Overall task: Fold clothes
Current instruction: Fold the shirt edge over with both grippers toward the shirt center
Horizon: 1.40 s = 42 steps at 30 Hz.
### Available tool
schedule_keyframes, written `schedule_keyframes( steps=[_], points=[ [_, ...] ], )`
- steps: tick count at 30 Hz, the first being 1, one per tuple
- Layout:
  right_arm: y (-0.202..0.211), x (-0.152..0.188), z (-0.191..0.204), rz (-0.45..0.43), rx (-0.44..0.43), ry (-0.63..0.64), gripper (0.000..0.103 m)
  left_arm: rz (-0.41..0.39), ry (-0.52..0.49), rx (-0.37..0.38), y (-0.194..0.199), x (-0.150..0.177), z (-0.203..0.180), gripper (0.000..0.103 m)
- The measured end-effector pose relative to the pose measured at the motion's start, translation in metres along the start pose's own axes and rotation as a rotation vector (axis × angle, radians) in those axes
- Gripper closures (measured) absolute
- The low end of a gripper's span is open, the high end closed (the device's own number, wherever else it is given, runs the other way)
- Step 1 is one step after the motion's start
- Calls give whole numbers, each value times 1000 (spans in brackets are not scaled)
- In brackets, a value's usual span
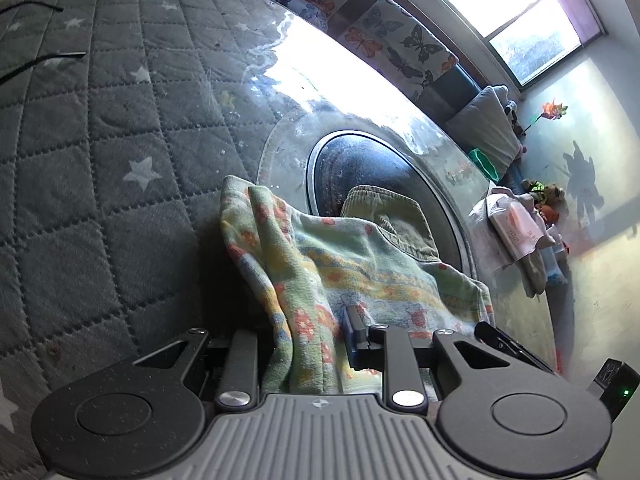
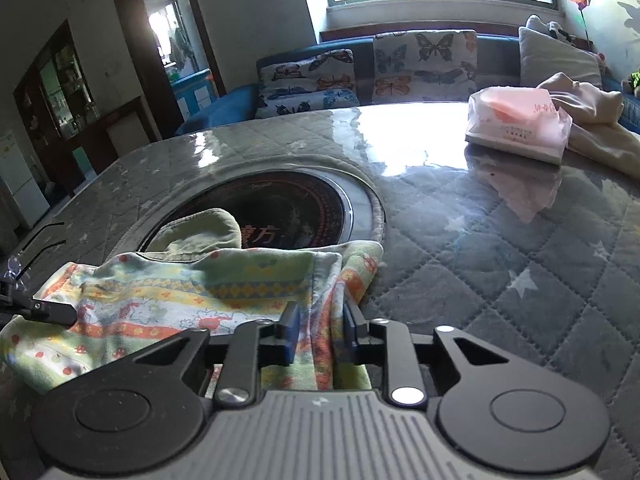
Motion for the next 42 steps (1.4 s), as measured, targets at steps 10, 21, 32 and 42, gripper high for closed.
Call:
schedule_keyframes(
  steps=[10,21,32,42],
  points=[
    [9,0,10,-33,0,25,94,-34,-81,-94,2,5,-13,78],
    [55,2,28,-150,-35,62,95,-90,-188,-127,15,8,-39,88],
    [90,5,23,-217,-1,59,96,-80,-306,-107,9,8,-85,89],
    [125,6,-9,-268,79,22,96,-54,-421,-90,-11,7,-139,89]
  ],
)
Point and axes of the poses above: each gripper's, at about its wrist camera, not at the fingertips, and y roughly against the way its jaws point, z to its left, x to its underside, the point moved 4 cm from there along -y, roughly the way its jaws point, and after that the axes turned 15 degrees about z, right-handed, at the moved point
